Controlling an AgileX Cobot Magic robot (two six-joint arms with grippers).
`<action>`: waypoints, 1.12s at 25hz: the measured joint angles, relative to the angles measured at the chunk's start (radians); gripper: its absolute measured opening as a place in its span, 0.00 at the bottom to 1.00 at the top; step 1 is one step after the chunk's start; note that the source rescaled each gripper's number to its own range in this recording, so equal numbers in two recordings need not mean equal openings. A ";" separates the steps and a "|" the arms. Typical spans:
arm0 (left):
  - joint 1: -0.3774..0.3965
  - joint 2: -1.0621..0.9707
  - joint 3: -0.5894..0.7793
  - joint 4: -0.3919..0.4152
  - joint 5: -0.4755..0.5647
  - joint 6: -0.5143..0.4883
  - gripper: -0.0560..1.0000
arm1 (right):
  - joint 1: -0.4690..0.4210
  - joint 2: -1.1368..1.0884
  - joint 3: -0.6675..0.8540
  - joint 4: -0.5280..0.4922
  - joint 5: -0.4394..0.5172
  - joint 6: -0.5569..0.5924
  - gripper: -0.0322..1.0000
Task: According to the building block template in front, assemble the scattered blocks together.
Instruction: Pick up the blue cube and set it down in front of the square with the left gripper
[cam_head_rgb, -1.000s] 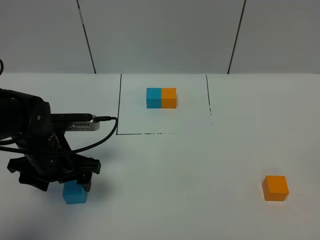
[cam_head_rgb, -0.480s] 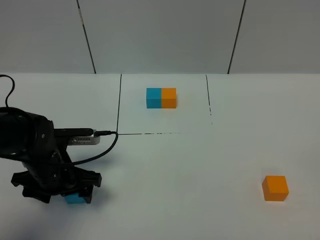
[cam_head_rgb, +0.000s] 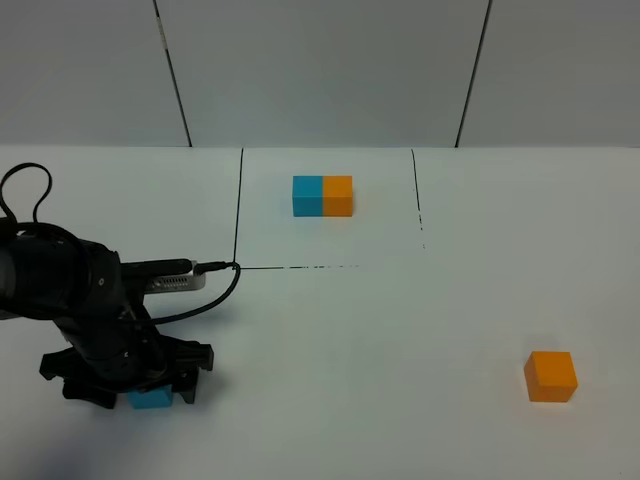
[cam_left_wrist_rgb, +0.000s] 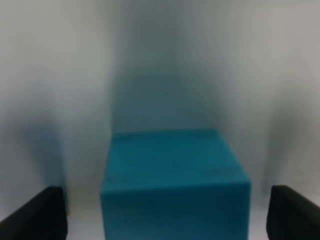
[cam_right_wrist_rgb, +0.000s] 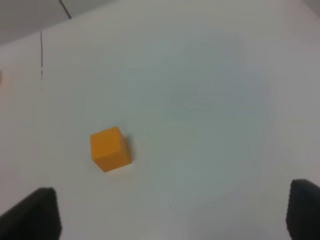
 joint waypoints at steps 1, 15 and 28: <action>0.000 0.007 0.000 -0.001 0.002 0.000 0.71 | 0.000 0.000 0.000 0.000 0.000 0.000 0.81; 0.002 0.017 -0.002 0.025 0.010 -0.010 0.21 | 0.000 0.000 0.000 -0.001 0.000 -0.001 0.81; 0.002 0.021 -0.207 0.007 0.227 0.092 0.05 | 0.000 0.000 0.000 -0.001 0.000 0.000 0.81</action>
